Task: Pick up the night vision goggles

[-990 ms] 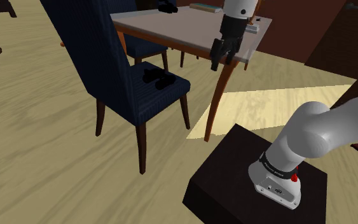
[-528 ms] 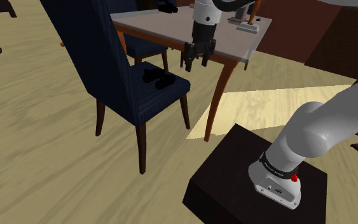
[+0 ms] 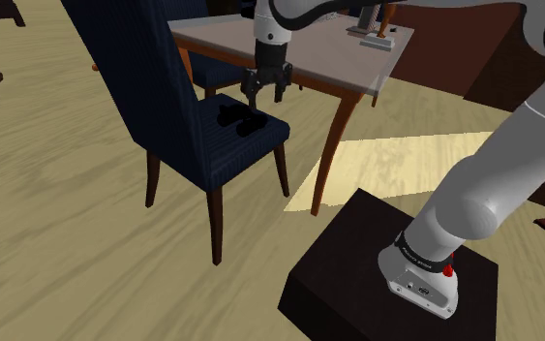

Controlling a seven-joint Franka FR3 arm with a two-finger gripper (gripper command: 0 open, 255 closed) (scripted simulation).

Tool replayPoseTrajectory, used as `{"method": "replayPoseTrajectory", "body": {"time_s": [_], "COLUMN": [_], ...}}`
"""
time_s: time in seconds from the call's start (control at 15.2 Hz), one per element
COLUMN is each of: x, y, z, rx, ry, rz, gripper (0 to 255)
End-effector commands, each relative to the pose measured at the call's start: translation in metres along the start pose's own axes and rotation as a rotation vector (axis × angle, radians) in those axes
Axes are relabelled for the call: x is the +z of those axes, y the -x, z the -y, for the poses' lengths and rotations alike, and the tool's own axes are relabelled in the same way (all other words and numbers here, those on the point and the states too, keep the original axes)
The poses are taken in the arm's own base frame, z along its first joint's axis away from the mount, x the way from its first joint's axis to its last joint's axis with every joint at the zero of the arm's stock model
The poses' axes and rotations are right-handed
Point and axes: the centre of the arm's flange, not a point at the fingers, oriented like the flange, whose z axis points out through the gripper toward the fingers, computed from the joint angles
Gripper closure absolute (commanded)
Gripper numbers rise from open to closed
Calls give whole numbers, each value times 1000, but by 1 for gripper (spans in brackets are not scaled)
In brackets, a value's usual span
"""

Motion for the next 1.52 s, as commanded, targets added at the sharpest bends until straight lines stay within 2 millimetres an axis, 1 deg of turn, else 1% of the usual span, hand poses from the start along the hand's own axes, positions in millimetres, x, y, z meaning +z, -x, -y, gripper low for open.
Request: {"method": "replayPoseTrajectory", "body": {"time_s": [0.0,0.46,0.53,0.99,1.12,1.19,1.45], "x": [10,40,42,79,82,82,82], "y": [-23,-104,-112,-111,-111,-111,-111], "z": [10,41,44,45,45,45,45], "rx": [14,61,65,65,65,65,65], "ry": [4,19,20,20,20,20,20], "rz": [-3,-13,-14,-14,-14,-14,-14], "gripper": [0,0,0,0,0,255,255]}}
